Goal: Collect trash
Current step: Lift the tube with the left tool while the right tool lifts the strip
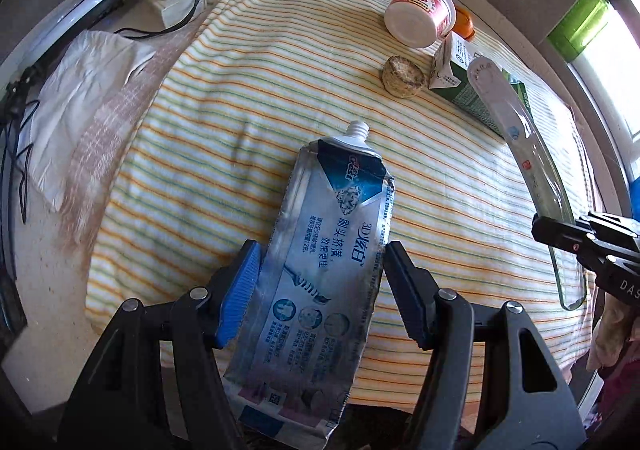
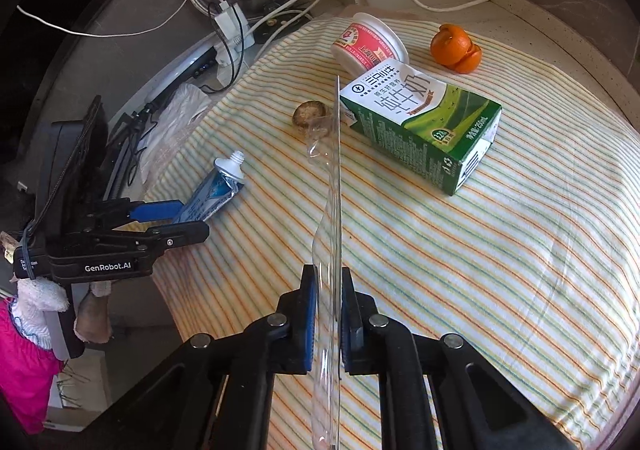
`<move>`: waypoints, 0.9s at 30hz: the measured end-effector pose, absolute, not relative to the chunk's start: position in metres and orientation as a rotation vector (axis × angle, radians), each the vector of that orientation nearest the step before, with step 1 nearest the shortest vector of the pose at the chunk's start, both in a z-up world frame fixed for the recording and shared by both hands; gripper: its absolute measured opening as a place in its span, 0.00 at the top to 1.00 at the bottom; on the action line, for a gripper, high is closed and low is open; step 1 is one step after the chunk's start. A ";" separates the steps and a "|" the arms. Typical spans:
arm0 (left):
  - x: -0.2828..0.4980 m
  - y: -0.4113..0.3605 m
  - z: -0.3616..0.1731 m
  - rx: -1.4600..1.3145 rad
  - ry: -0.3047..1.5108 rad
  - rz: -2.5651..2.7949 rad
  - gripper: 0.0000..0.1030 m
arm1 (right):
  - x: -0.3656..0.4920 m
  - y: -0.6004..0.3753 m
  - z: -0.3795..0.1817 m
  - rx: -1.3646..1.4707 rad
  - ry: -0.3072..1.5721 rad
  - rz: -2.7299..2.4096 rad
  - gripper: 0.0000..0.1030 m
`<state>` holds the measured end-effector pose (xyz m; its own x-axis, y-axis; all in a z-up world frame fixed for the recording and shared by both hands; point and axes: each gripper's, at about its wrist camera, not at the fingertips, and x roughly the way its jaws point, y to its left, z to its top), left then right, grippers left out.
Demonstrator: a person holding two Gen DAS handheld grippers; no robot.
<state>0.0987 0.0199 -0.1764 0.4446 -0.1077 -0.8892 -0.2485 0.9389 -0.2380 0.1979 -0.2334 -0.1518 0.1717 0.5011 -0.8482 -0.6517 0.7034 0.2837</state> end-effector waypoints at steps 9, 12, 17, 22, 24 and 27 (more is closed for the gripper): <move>0.034 -0.002 -0.169 -0.394 1.073 0.075 0.37 | 0.169 -0.260 -0.140 -0.110 1.099 0.815 0.93; 0.007 0.003 -0.167 -0.393 1.068 0.047 0.37 | 0.156 -0.265 -0.135 -0.079 1.090 0.788 0.93; 0.018 0.011 -0.164 -0.375 1.053 0.028 0.37 | 0.132 -0.262 -0.131 -0.071 1.075 0.759 0.93; 0.010 0.018 -0.166 -0.349 1.034 0.024 0.37 | 0.103 -0.260 -0.128 -0.033 1.081 0.761 0.93; -0.003 0.020 -0.166 -0.332 1.032 0.023 0.37 | 0.091 -0.259 -0.128 -0.022 1.083 0.764 0.93; -0.021 0.025 -0.168 -0.322 1.033 0.019 0.37 | 0.072 -0.255 -0.129 -0.015 1.087 0.772 0.93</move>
<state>-0.0212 0.0249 -0.1681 0.5166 -0.1349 -0.8455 -0.1666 0.9528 -0.2538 0.0721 -0.2552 -0.1292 0.2350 0.5557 -0.7975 -0.5698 0.7435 0.3502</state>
